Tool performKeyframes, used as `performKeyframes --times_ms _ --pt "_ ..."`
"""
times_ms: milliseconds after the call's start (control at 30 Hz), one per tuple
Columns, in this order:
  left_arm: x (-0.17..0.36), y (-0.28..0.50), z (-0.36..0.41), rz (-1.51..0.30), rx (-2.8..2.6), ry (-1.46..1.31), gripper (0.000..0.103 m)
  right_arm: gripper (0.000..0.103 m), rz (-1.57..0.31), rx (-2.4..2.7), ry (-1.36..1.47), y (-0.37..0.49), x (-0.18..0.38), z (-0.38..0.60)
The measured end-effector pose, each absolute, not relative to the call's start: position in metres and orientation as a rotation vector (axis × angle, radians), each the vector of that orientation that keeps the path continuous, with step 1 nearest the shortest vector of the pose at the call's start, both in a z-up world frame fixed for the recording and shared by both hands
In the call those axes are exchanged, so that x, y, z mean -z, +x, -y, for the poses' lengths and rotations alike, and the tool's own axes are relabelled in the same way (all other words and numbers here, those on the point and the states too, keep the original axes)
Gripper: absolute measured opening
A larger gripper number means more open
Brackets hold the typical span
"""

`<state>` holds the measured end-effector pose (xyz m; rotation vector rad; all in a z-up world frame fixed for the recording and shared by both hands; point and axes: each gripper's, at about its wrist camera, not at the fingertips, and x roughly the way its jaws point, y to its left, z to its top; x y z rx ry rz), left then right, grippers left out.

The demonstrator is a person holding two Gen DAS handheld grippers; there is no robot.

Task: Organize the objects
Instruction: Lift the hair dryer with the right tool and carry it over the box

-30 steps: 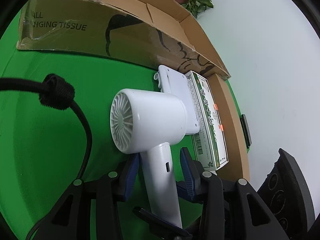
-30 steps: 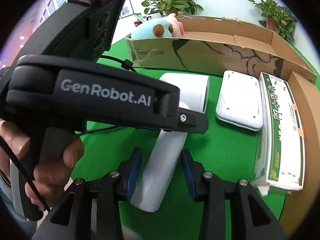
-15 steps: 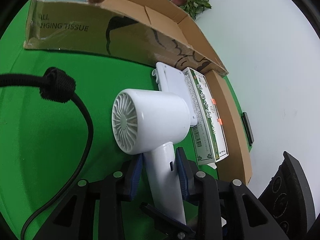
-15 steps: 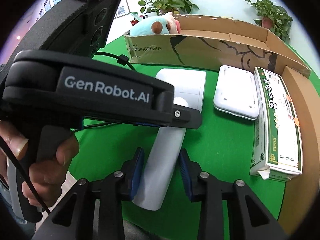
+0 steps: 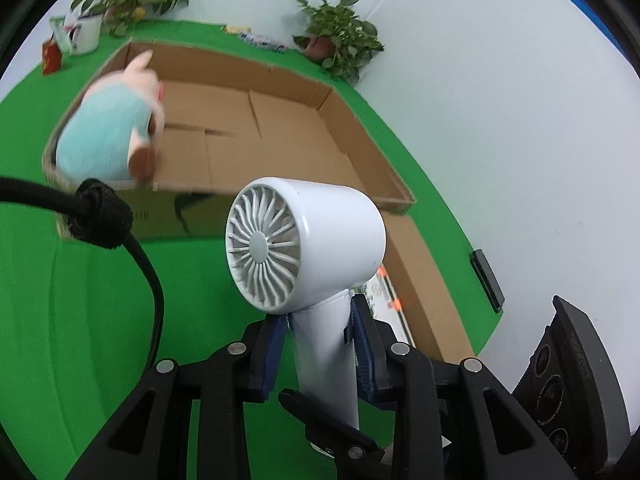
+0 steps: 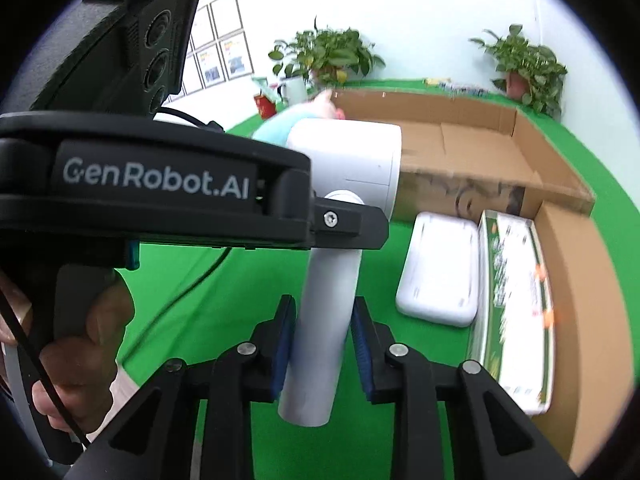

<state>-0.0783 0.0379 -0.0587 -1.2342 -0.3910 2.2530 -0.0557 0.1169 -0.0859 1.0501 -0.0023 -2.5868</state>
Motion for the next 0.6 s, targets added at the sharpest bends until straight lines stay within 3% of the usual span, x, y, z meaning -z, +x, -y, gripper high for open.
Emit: performKeyframes --times_ms 400,600 --pt "-0.046 -0.155 -0.041 0.286 -2.291 -1.094 0.029 0.026 0.009 2.693 0.893 -0.131 0.028 -0.118" --pt "-0.072 -0.22 -0.04 0.301 -2.274 -1.113 0.029 0.026 0.034 2.701 0.894 -0.175 0.008 -0.124"
